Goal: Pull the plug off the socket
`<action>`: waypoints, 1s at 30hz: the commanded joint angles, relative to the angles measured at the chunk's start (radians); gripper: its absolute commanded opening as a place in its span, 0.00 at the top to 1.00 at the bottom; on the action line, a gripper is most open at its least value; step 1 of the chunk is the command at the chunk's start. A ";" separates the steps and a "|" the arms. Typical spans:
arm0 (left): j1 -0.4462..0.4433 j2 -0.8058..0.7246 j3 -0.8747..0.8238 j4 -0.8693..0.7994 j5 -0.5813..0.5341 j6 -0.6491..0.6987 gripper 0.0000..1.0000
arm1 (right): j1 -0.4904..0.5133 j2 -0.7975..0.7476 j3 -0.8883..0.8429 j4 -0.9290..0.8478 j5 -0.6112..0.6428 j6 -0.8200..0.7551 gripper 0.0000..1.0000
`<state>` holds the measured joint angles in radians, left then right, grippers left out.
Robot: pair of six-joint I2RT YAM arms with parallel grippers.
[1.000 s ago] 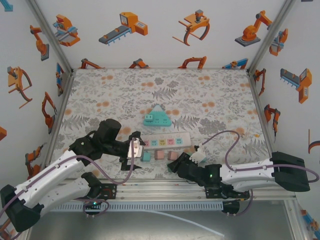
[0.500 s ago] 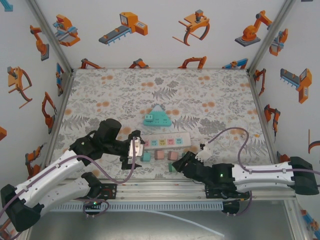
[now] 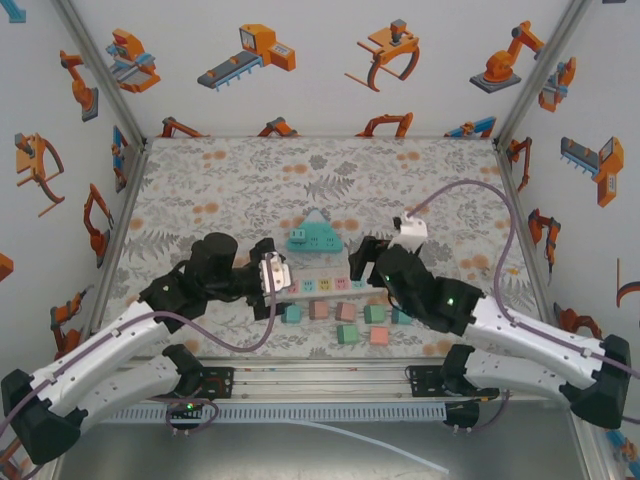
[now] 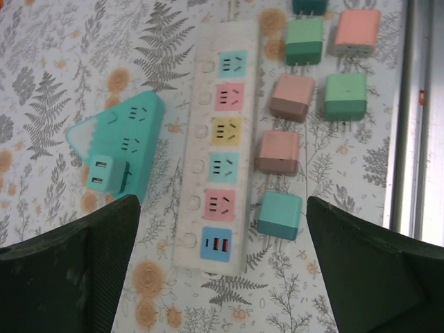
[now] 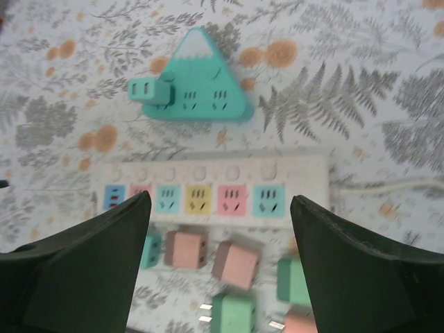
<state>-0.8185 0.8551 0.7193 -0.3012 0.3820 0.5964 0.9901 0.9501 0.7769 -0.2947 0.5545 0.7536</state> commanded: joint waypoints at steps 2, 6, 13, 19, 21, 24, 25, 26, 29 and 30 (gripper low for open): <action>0.005 0.116 0.097 0.038 -0.041 -0.036 0.03 | -0.172 0.188 0.133 0.050 -0.360 -0.240 0.16; 0.040 0.262 0.184 0.040 -0.010 -0.038 0.03 | -0.316 0.415 0.283 0.047 -0.568 -0.258 0.13; 0.137 0.522 0.369 -0.011 0.086 0.002 0.03 | -0.458 0.753 0.495 0.081 -0.800 -0.250 0.14; 0.176 0.723 0.533 -0.130 0.120 0.110 0.02 | -0.476 0.925 0.579 0.122 -0.848 -0.251 0.16; 0.177 0.785 0.583 -0.172 0.102 0.149 0.05 | -0.478 0.964 0.599 0.123 -0.850 -0.242 0.17; 0.179 0.867 0.634 -0.202 0.028 0.200 0.07 | -0.479 1.004 0.611 0.137 -0.854 -0.236 0.18; 0.180 0.892 0.646 -0.214 0.008 0.229 0.07 | -0.479 1.016 0.613 0.138 -0.848 -0.232 0.19; 0.179 0.909 0.652 -0.220 -0.004 0.262 0.08 | -0.479 1.027 0.616 0.136 -0.843 -0.230 0.20; 0.184 0.953 0.655 -0.202 -0.036 0.294 0.09 | -0.479 1.045 0.616 0.124 -0.832 -0.227 0.21; 0.185 0.962 0.655 -0.195 -0.039 0.301 0.09 | -0.480 1.046 0.613 0.122 -0.826 -0.227 0.21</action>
<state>-0.6415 1.8011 1.3506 -0.4580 0.3714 0.8127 0.5144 1.9903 1.3621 -0.1818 -0.2726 0.5232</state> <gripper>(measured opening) 0.915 0.789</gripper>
